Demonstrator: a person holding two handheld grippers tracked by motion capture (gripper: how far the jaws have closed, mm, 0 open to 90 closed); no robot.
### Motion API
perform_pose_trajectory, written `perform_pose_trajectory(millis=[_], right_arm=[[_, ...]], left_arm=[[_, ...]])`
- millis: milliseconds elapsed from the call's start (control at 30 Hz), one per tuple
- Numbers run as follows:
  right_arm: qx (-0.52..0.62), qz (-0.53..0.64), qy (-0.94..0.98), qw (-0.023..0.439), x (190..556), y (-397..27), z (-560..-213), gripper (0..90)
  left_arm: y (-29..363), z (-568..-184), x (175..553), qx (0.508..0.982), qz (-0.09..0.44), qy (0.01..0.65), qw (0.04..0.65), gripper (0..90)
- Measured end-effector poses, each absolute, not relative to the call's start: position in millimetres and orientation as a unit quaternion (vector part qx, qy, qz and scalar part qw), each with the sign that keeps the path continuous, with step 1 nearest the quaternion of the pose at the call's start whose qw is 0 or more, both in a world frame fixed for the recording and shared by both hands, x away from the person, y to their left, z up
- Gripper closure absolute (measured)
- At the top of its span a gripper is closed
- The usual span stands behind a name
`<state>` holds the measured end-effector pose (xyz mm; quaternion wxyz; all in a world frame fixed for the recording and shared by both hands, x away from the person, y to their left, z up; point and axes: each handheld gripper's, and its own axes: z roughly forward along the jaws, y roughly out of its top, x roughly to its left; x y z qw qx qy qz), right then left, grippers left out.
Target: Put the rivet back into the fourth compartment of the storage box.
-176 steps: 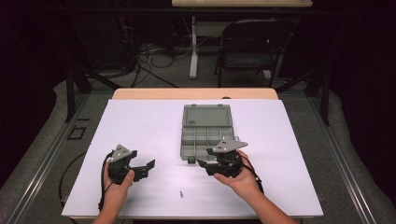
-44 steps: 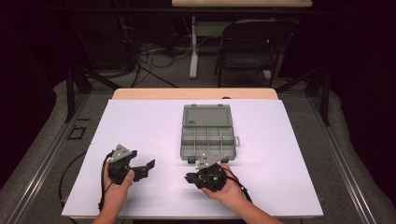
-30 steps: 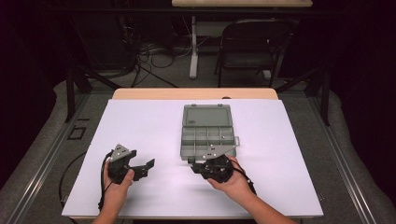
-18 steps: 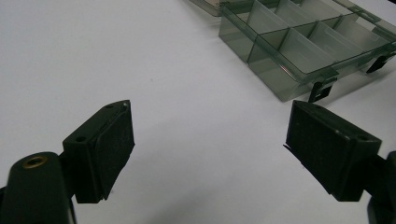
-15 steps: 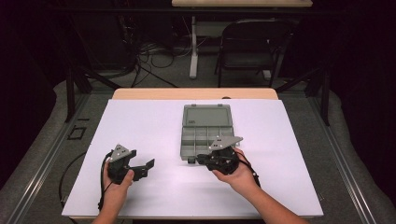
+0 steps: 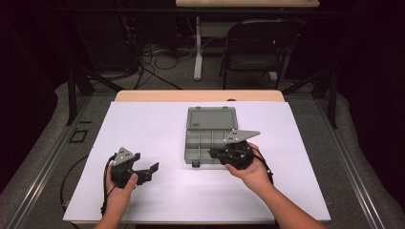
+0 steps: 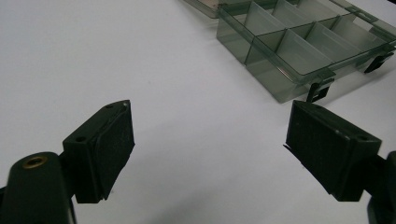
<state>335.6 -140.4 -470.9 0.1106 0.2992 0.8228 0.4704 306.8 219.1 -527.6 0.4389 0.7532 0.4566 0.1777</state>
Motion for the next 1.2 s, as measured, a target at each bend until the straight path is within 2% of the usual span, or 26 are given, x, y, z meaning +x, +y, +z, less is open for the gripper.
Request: perform_pose_trajectory(millis=[700,1200], right_arm=[[0.330,0.467,0.808,0.144,353,-167,-452,84.0],[0.370,0.453,0.794,0.166,375,-188,-457,84.1]], left_arm=[[219,-527,307,0.757,0.174,0.455,0.436,15.3],[219,-527,308,0.756,0.175,0.455,0.437,15.3]])
